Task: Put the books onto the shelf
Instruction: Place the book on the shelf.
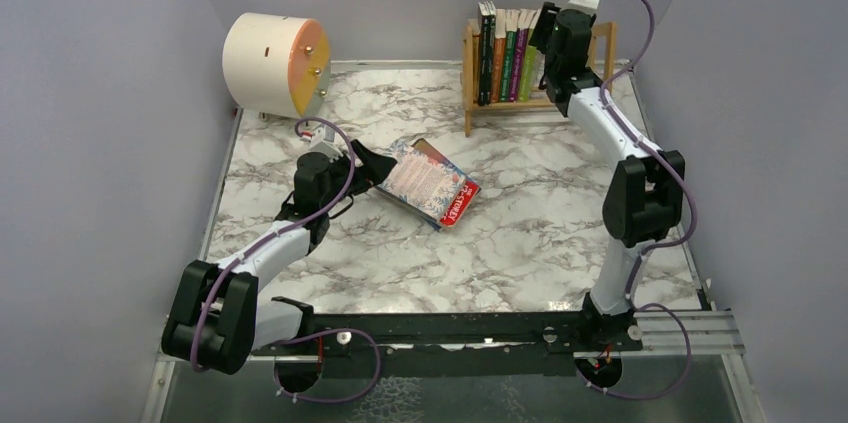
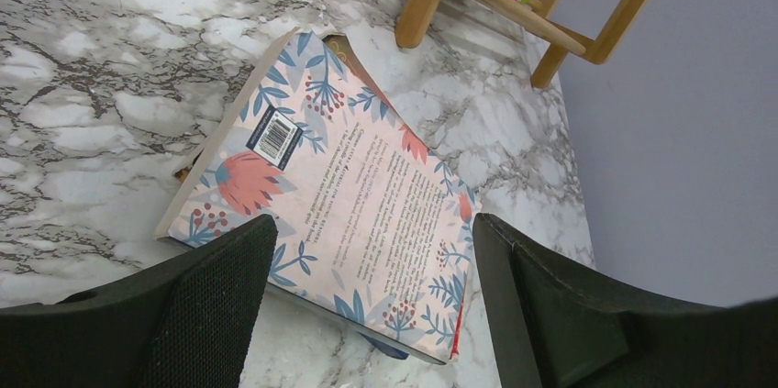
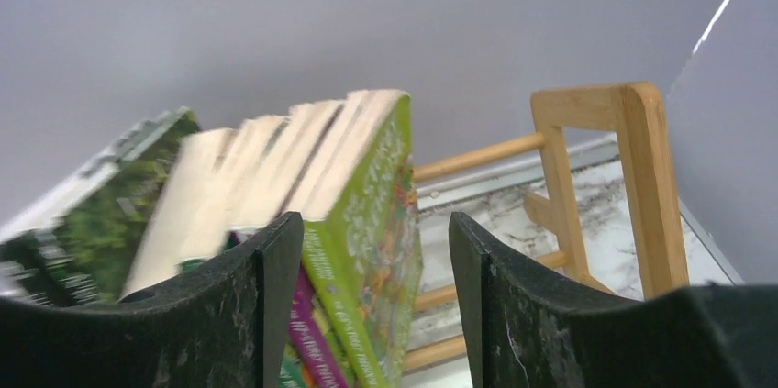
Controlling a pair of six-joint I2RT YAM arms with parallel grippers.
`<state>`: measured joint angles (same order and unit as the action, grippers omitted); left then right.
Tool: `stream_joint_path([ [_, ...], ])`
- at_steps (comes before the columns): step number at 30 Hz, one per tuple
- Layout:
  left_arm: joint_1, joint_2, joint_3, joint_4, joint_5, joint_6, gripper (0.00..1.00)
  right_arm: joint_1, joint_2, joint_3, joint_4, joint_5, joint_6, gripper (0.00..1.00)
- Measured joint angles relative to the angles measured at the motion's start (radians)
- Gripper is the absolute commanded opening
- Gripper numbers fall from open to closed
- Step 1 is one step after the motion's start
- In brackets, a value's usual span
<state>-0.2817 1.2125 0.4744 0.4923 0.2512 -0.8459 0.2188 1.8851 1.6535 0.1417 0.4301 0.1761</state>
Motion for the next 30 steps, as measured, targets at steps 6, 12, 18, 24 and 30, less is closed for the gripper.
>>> stream_joint_path([
  [6,0.000,0.000,0.000,0.000,0.000,0.000,0.72,-0.058,0.133,0.088,-0.093,-0.006,0.013,0.59],
  [12,0.000,0.027,0.003,0.004,0.000,0.000,0.72,-0.098,0.213,0.142,-0.152,-0.010,0.014,0.59],
  [18,0.000,0.071,0.005,0.008,0.000,0.000,0.72,-0.130,0.288,0.205,-0.153,-0.057,0.013,0.59],
  [24,0.000,0.080,0.012,0.012,0.003,0.002,0.72,-0.156,0.415,0.317,-0.167,-0.140,0.021,0.59],
  [30,0.000,0.080,0.027,0.019,0.003,0.008,0.72,-0.179,0.523,0.402,-0.188,-0.190,0.021,0.59],
])
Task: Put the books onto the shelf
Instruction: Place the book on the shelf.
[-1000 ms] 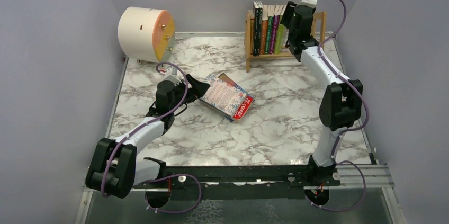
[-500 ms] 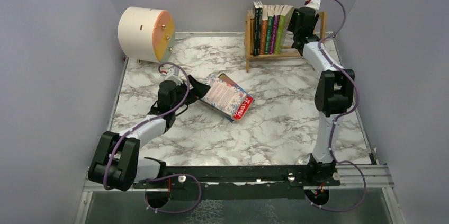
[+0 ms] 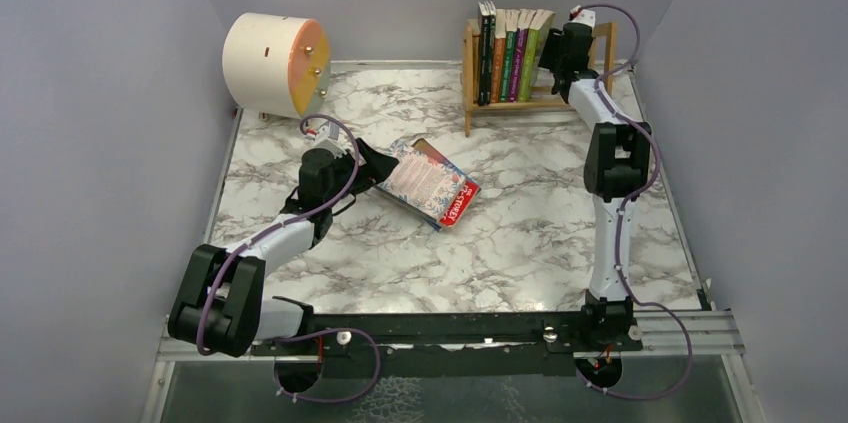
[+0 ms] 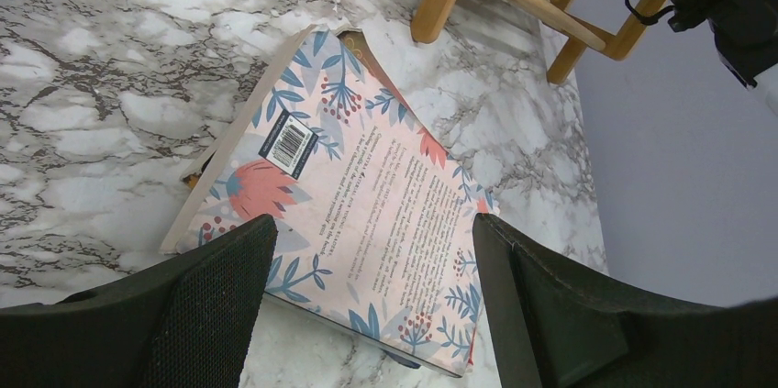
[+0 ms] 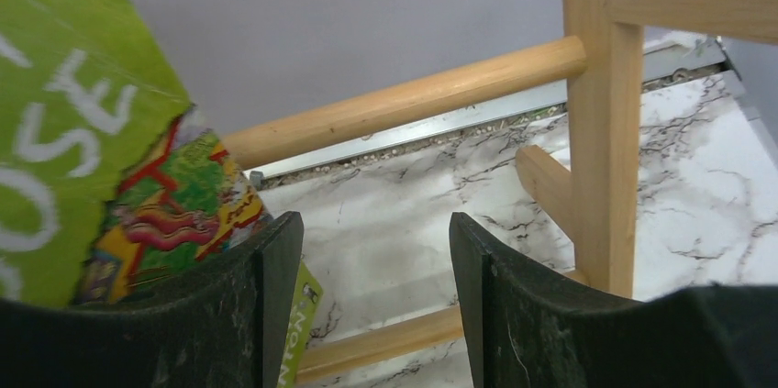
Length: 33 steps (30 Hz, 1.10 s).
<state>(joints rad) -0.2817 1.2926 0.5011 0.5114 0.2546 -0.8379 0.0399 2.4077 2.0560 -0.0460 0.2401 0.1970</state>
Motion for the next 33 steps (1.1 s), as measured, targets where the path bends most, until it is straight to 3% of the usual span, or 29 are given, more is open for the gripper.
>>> stream_joint_path([
  [6,0.000,0.000,0.000,0.001,0.000,0.003,0.72,-0.019,0.040,0.011,0.013,-0.086,-0.020,0.59],
  [23,0.000,0.005,0.000,0.003,0.000,0.003,0.72,-0.060,0.064,0.018,0.096,-0.549,-0.154,0.59],
  [28,0.000,0.005,0.000,0.003,0.000,0.003,0.72,-0.062,0.064,0.011,0.101,-0.557,-0.153,0.59],
  [33,0.000,0.005,0.000,0.003,0.000,0.003,0.72,-0.053,0.044,-0.070,0.122,-0.472,-0.123,0.59],
])
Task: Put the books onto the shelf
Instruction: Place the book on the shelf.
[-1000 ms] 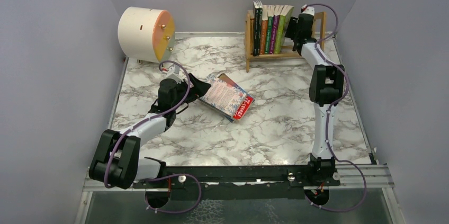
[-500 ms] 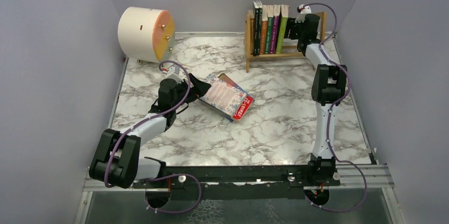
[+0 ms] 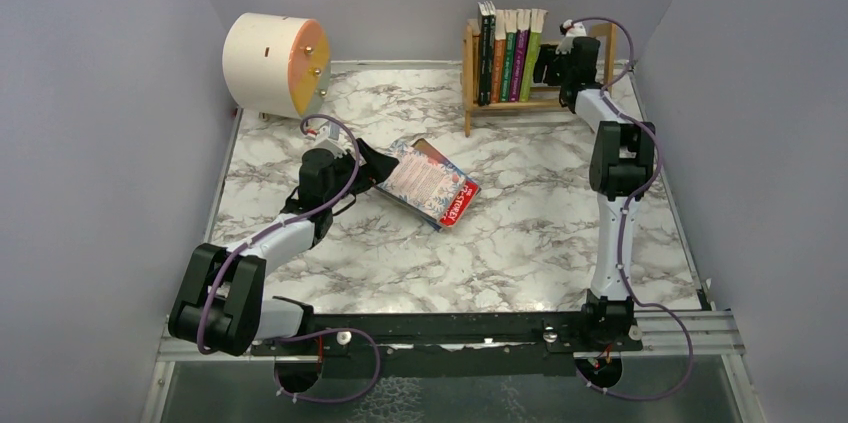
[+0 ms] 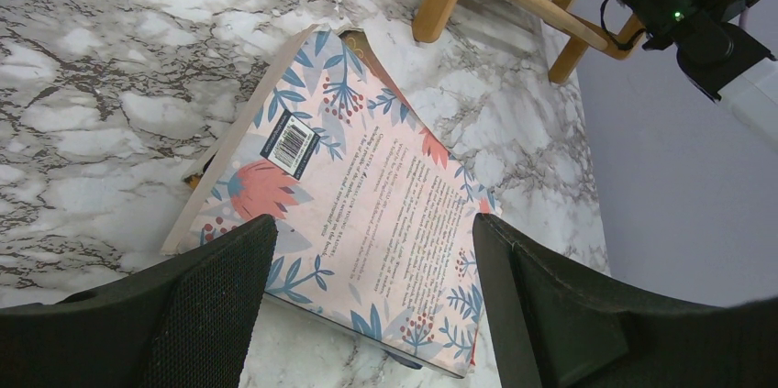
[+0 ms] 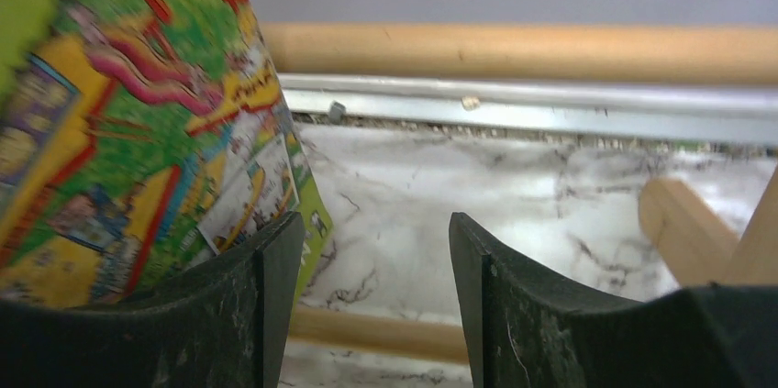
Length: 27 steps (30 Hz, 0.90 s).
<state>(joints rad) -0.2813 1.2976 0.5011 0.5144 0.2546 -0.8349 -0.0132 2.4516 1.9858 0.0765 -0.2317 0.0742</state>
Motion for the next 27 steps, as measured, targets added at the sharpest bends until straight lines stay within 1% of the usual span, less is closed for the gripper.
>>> stream_joint_path([
  [2,0.000,0.000,0.000,0.000,0.000,0.000,0.72,0.006,-0.012,-0.045,-0.001,0.066,0.024,0.59],
  [6,0.000,0.000,0.000,0.000,0.000,0.000,0.72,0.012,-0.027,-0.071,-0.001,0.134,0.049,0.59],
  [12,0.000,-0.006,0.000,0.000,0.000,0.000,0.72,0.015,-0.126,-0.151,0.017,0.241,0.087,0.59],
  [20,0.000,-0.018,0.000,0.000,0.000,0.000,0.72,0.015,-0.236,-0.185,0.033,0.352,0.106,0.58],
  [23,0.000,-0.018,0.000,0.000,0.000,-0.001,0.73,0.019,-0.305,-0.260,0.034,0.370,0.133,0.58],
  [27,0.000,-0.021,0.000,0.000,-0.001,-0.001,0.75,0.037,-0.452,-0.425,0.055,0.381,0.147,0.58],
])
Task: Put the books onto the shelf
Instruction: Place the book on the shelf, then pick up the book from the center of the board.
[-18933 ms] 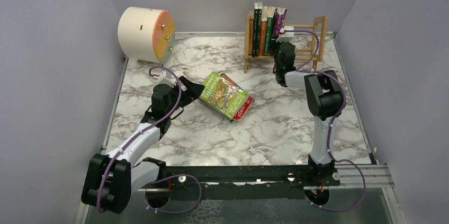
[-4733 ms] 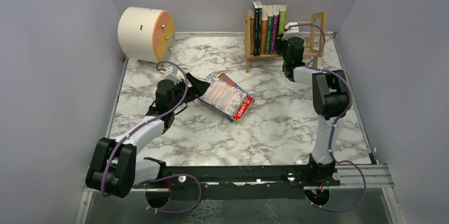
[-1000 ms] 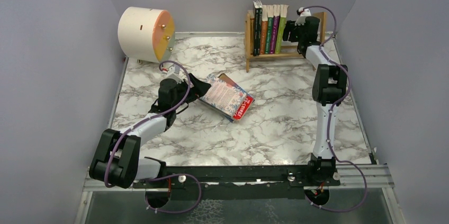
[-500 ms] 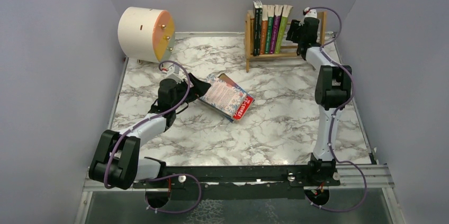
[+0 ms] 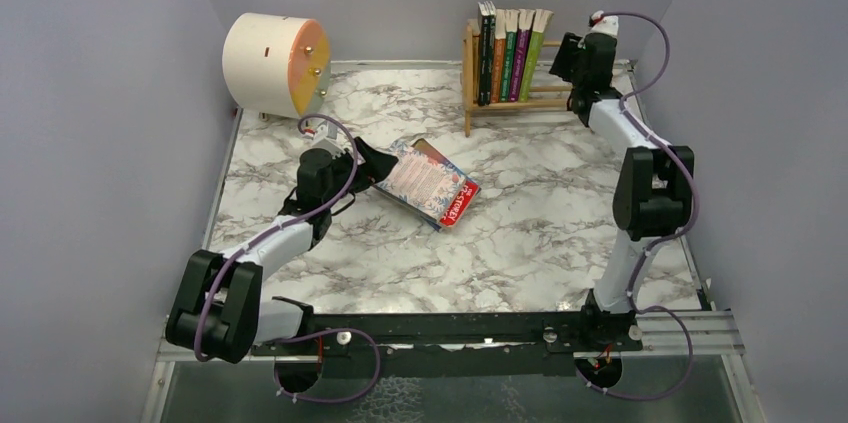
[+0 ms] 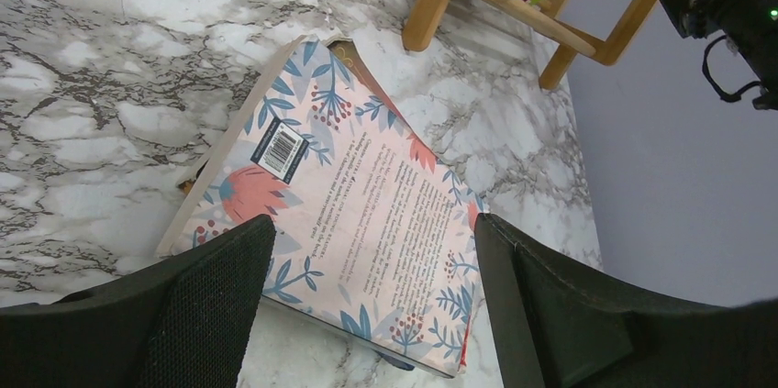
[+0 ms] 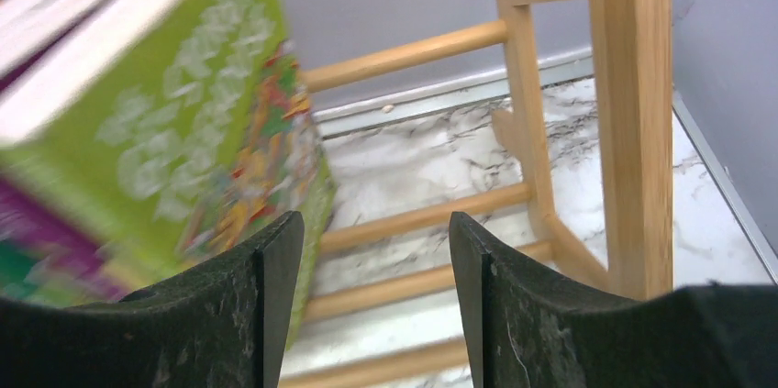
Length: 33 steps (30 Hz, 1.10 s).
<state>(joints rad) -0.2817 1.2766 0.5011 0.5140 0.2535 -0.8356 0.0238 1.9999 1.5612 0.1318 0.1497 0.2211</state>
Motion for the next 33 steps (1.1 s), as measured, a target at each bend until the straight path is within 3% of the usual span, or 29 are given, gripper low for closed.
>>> stream_joint_path([
  [9,0.029,-0.090,0.000,-0.028,-0.026,-0.023,0.77,0.283,-0.310,-0.181,0.025,0.068,-0.093,0.58],
  [12,0.039,-0.108,-0.001,-0.037,-0.022,-0.033,0.98,0.400,-0.394,-0.244,0.025,0.088,-0.121,0.58],
  [14,0.043,-0.130,-0.011,-0.038,-0.019,-0.043,0.99,0.447,-0.430,-0.278,0.016,0.098,-0.128,0.58],
  [33,0.047,-0.181,-0.079,-0.055,-0.018,-0.071,0.99,0.629,-0.523,-0.415,-0.061,0.187,-0.140,0.57],
])
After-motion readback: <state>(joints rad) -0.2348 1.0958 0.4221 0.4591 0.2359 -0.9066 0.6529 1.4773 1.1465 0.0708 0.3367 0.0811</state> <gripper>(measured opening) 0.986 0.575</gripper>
